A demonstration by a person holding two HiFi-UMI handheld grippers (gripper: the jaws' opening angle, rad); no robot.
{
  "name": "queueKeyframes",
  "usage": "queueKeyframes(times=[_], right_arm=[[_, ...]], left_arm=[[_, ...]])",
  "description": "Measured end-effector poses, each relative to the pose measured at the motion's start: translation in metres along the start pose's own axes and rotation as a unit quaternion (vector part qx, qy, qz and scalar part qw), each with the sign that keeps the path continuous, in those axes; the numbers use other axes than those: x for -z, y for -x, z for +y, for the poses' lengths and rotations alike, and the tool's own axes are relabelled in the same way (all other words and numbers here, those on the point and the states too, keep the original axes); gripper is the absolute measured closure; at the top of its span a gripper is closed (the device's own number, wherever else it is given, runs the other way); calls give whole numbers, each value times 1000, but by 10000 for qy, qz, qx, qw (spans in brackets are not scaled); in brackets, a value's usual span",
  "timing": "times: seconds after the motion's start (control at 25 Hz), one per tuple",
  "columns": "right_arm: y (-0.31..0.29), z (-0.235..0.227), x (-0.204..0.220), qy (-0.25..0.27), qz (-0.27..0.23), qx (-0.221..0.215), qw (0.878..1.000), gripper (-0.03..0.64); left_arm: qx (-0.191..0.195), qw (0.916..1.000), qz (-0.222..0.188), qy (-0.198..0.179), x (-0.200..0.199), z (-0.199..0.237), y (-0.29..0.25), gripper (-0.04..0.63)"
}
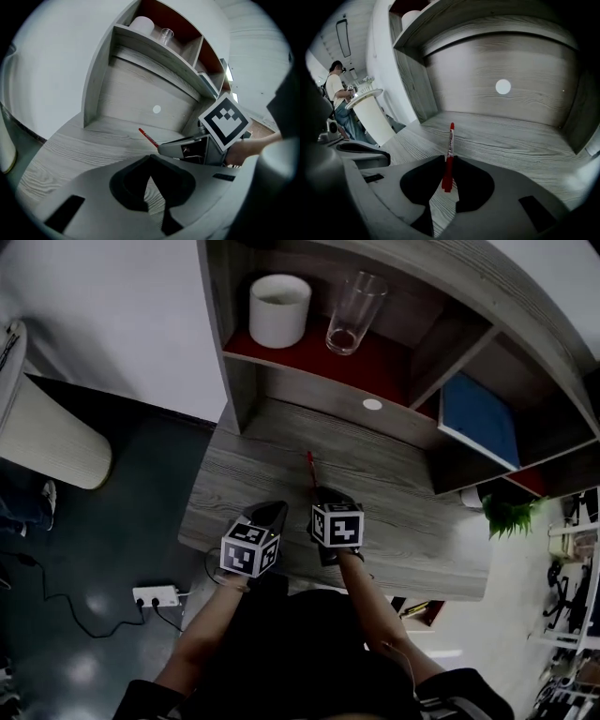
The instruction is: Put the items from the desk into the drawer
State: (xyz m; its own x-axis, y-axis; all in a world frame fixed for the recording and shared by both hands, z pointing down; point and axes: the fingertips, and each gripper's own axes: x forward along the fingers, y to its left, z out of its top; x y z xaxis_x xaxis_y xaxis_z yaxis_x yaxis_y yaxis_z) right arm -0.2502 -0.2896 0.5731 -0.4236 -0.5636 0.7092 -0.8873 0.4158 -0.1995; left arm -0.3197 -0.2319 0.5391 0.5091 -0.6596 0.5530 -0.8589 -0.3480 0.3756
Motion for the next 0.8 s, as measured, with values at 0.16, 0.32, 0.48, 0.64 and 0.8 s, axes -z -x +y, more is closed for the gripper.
queueKeyframes(times=[0.16, 0.32, 0.48, 0.64, 0.8], right_arm=[[21, -17, -1, -145, -186, 143, 9996, 563], [44, -34, 2, -426, -364, 260, 9981, 563], [74, -59, 8, -637, -531, 509, 9953, 563], [105, -84, 25, -926, -660, 760, 9906, 563], [137, -112, 50, -1236, -710, 1076, 9839, 564]], left_arm=[[214, 9996, 40, -178, -4, -22, -11, 578], [452, 9987, 150, -165, -3, -42, -21, 578], [704, 9969, 231, -271, -5, -71, -37, 578], [996, 9931, 397, -468, 2, -107, -50, 578], [1342, 9868, 570, -704, 14, -150, -60, 578]])
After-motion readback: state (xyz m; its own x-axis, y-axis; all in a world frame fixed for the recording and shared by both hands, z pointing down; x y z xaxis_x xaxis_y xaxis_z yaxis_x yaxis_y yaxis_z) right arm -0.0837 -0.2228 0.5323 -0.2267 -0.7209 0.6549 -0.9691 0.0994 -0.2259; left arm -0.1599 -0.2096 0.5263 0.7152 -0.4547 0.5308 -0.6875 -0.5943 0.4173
